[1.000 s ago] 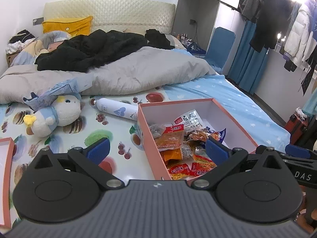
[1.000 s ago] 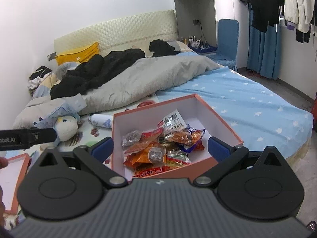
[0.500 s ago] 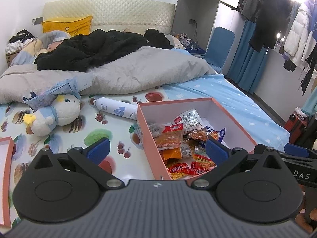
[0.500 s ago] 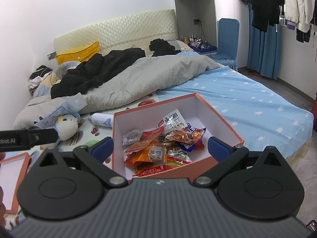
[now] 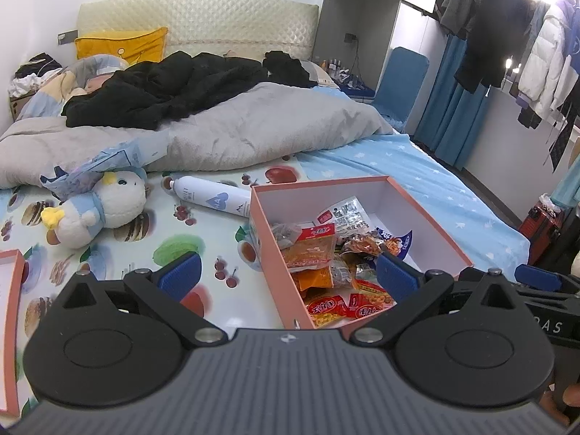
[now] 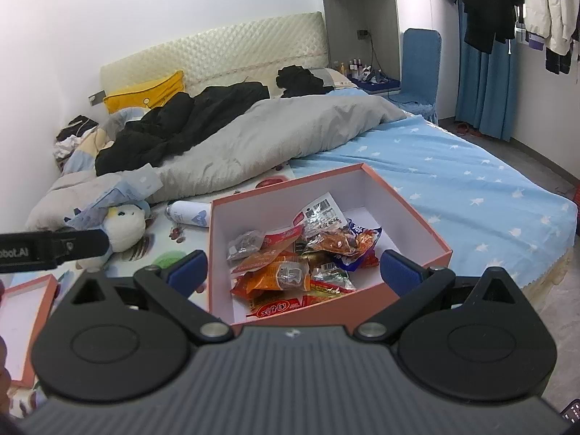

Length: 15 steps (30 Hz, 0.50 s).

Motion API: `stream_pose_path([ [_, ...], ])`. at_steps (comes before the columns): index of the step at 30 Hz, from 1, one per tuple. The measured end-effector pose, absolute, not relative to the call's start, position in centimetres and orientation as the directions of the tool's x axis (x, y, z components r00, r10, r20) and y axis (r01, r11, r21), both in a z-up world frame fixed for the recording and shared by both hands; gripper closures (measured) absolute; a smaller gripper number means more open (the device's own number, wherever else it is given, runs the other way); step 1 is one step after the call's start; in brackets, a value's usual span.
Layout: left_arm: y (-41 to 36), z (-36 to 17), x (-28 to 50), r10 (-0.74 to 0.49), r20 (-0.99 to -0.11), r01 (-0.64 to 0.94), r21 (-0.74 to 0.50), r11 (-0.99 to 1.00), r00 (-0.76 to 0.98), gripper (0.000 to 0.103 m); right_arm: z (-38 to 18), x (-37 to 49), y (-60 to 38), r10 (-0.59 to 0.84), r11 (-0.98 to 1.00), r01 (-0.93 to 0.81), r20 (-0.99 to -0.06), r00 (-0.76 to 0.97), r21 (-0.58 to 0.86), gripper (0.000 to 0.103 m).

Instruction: Organize snacks

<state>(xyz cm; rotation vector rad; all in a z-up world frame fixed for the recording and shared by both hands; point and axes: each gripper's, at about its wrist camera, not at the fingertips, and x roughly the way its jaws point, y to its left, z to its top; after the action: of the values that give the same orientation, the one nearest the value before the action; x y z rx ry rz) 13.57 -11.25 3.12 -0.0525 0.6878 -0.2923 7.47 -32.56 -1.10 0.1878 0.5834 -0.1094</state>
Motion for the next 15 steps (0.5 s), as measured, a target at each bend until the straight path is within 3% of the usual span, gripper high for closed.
stream_pose_path([
  [15, -11.09, 3.39, 13.60, -0.281, -0.611, 0.240, -0.150, 0.959, 0.740, 0.000, -1.13, 7.60, -32.70, -0.044, 0.977, 0.150, -0.551, 0.833, 0.149, 0.000],
])
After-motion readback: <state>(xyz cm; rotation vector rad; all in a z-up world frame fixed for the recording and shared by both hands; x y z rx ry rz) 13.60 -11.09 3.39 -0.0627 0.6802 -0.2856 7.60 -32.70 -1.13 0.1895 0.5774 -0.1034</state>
